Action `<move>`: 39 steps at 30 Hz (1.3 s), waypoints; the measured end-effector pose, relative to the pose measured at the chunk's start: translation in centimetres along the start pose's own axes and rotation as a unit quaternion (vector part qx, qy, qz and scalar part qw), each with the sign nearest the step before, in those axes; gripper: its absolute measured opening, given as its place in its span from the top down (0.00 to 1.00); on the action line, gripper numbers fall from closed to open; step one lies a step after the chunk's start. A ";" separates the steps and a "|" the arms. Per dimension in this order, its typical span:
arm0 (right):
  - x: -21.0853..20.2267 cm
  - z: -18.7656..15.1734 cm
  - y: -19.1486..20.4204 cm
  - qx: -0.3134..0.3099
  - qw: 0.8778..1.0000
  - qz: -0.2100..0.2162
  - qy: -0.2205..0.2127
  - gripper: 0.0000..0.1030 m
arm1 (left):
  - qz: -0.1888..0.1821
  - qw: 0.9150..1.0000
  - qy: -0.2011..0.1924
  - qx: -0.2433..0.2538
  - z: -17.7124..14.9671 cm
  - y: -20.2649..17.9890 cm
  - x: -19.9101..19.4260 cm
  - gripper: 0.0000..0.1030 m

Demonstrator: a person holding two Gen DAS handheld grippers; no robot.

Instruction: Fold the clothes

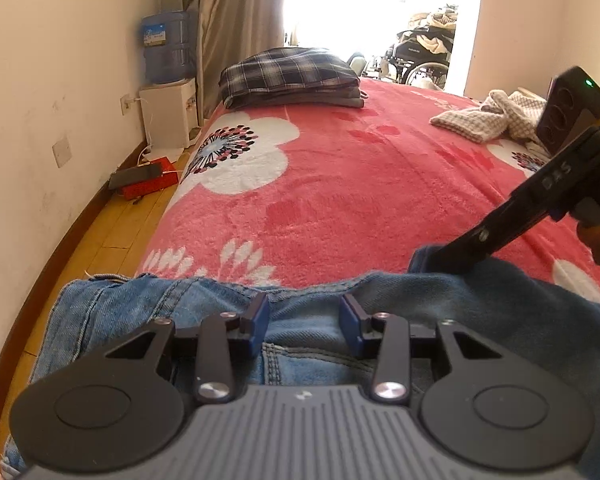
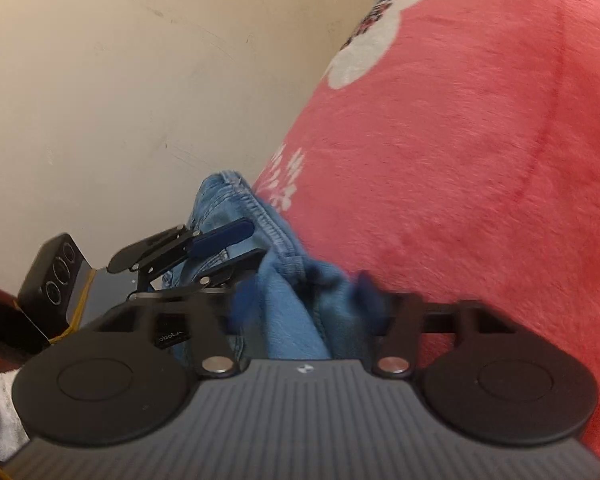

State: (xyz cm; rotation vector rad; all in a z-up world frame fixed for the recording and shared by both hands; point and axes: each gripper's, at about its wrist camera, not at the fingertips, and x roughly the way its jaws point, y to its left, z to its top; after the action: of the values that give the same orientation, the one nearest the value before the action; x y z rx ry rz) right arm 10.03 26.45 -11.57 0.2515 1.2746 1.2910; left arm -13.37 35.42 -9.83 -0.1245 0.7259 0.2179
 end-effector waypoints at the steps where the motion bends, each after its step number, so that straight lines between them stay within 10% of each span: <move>1: -0.4 -0.1 -0.3 0.003 1.000 0.004 -0.010 0.93 | 0.000 1.000 -0.002 0.000 -0.1 0.0 0.0 0.60; 14: -4.9 0.2 -7.2 0.144 0.982 0.010 -0.119 0.97 | 0.016 1.000 -0.015 0.002 -0.8 -0.2 0.0 0.62; 15: -5.2 0.4 -6.7 0.139 0.984 0.025 -0.110 0.93 | 0.017 1.000 -0.017 0.003 -0.9 -0.3 0.0 0.62; 18: -3.6 0.5 -4.7 0.109 0.992 0.031 -0.062 0.31 | 0.020 0.999 -0.026 0.004 -1.3 -0.4 0.0 0.62; 20: -1.3 0.3 -3.2 0.081 0.996 0.021 -0.030 0.26 | 0.022 0.999 -0.032 0.006 -1.5 -0.5 0.0 0.61; 22: 0.6 0.0 -1.9 0.053 0.998 -0.004 -0.022 0.38 | 0.022 0.999 -0.035 0.003 -1.6 -0.5 -0.1 0.62; 24: 1.7 0.2 -1.4 0.053 0.998 -0.007 -0.014 0.87 | 0.022 0.999 -0.037 -0.005 -1.5 -0.3 -0.2 0.61; 39: -4.6 0.2 -5.4 0.091 0.988 -0.039 -0.118 0.98 | 0.043 0.998 -0.036 -0.011 -0.9 -0.7 -0.2 0.57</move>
State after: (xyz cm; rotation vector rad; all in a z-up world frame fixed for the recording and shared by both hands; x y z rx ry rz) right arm 14.27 20.93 -13.01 0.4653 1.1877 1.0457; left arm -13.99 34.57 -10.36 -0.1067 0.6587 0.3103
